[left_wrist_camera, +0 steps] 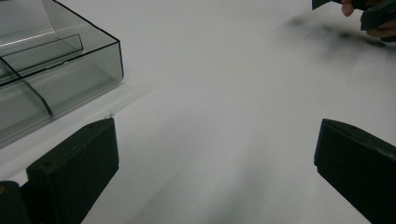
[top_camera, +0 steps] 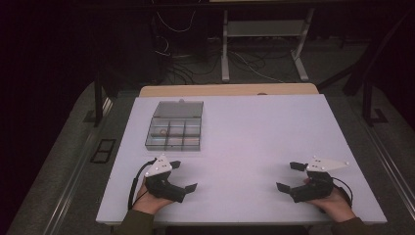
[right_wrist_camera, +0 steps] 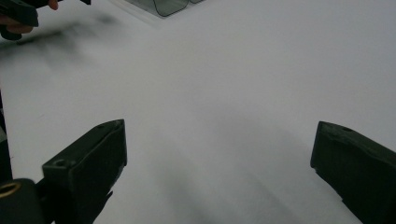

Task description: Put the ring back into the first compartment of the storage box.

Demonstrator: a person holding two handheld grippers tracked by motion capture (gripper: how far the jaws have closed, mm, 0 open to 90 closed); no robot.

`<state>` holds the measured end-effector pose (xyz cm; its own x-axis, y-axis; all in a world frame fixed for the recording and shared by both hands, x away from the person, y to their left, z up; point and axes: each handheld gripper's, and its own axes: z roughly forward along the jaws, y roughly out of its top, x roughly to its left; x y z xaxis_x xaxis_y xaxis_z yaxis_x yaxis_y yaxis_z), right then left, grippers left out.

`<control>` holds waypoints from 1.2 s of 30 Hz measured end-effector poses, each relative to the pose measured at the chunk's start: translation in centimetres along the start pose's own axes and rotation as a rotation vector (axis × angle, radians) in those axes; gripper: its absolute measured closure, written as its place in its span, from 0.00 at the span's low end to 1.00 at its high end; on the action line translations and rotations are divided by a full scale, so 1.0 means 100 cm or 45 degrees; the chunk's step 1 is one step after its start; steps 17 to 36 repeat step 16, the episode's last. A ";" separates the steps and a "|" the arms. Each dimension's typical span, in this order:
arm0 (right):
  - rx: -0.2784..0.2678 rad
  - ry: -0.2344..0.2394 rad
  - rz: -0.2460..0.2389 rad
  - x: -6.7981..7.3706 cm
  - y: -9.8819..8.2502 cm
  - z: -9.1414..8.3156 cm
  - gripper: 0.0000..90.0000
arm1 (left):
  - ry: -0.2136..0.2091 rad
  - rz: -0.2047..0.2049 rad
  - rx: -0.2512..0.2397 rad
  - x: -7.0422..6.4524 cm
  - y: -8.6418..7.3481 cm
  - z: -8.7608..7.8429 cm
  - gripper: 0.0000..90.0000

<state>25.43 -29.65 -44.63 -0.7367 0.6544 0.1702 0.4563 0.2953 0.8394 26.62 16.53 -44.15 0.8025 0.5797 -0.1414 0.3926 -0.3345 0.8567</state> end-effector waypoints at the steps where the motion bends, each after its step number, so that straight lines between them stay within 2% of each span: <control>1: 0.000 -0.001 0.000 0.000 0.000 0.000 0.04 | -0.001 -0.001 0.002 0.000 0.000 0.000 0.00; 9: 0.002 -0.004 0.003 0.000 0.000 0.000 0.04 | -0.014 0.003 0.027 -0.001 0.000 0.002 0.00; 36: 0.003 -0.004 0.002 0.000 0.000 0.000 0.04 | -0.018 0.005 0.030 -0.001 0.000 0.003 0.00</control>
